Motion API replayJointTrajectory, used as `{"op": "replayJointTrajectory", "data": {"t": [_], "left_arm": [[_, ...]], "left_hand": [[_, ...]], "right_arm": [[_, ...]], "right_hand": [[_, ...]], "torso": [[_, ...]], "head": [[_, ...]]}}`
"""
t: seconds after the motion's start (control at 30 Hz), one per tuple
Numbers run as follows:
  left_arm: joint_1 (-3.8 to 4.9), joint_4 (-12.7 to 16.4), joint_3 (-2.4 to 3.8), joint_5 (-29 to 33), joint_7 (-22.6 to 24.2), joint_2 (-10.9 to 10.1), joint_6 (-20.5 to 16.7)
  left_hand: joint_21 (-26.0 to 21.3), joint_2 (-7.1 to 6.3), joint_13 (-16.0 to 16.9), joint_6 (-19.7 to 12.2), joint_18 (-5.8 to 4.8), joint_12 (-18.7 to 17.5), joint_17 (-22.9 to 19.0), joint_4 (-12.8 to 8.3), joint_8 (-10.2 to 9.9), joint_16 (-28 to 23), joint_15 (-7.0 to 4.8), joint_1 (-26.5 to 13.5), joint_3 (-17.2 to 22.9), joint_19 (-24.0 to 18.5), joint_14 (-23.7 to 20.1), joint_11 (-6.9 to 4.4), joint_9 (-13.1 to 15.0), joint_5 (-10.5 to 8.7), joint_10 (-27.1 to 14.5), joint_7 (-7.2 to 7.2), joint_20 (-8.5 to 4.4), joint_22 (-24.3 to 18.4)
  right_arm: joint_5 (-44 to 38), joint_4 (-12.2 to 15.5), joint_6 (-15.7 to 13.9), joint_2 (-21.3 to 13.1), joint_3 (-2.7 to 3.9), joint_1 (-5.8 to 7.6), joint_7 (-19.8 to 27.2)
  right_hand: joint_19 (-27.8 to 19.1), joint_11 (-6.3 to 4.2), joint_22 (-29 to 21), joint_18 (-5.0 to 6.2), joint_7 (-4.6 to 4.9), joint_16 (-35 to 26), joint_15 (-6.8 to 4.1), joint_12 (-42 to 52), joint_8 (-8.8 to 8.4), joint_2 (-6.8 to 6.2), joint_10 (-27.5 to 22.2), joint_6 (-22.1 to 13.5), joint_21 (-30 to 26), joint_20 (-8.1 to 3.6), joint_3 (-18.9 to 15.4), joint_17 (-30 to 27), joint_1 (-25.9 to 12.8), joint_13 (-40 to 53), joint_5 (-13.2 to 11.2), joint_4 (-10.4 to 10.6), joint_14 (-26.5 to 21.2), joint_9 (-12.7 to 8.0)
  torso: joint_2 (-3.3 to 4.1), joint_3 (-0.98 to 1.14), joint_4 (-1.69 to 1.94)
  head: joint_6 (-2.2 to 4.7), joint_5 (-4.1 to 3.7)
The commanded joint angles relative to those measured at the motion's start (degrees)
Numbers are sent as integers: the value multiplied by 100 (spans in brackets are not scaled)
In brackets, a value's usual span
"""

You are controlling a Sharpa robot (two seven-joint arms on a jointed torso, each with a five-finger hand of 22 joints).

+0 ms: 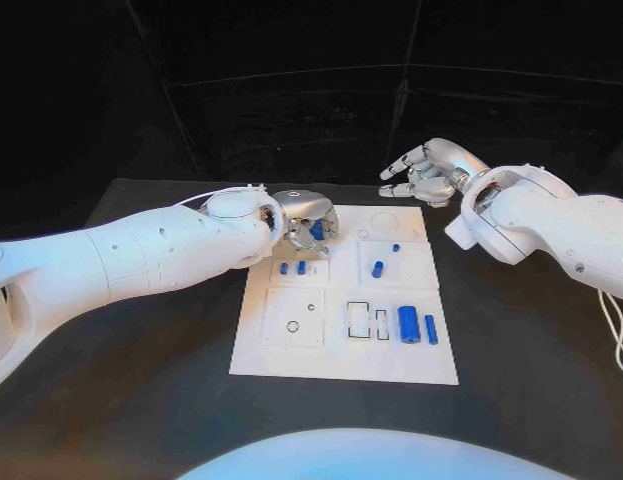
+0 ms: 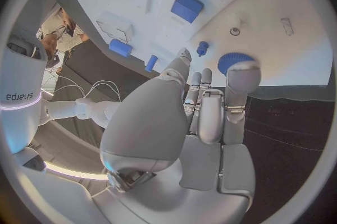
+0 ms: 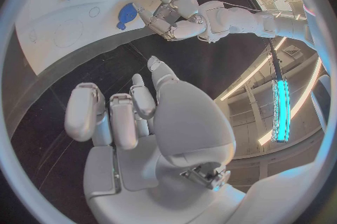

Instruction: Assemble the parts on the task board

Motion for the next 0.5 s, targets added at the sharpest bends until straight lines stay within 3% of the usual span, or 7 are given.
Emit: {"op": "replayJointTrajectory", "data": {"t": [0.03,0.5], "left_arm": [[-1,-75,1,-399,-32,53,277],[-37,-322,0,-570,-120,254,442]], "left_hand": [[26,-12,-8,38,-54,-22,6,-38,-36,34,-23,11,1,30,80,5,-6,17,35,4,-1,20],[291,105,-131,274,-105,-101,47,-105,-80,119,-24,126,213,108,135,-33,-64,28,304,-31,-17,298]], "right_arm": [[-12,3,33,6,4,10,53],[-12,-8,35,30,4,9,53]], "right_hand": [[-14,-8,0,111,-6,-29,-42,-28,25,38,-17,-44,-21,-33,-22,257,-10,-3,34,20,349,-9],[-15,-8,-3,112,-6,-28,-42,-27,26,40,-16,-44,-23,-33,-21,260,-10,-1,35,21,349,-9]], "torso": [[-1,-5,8],[3,-3,19]], "head": [[-4,-8],[-26,-32]]}}
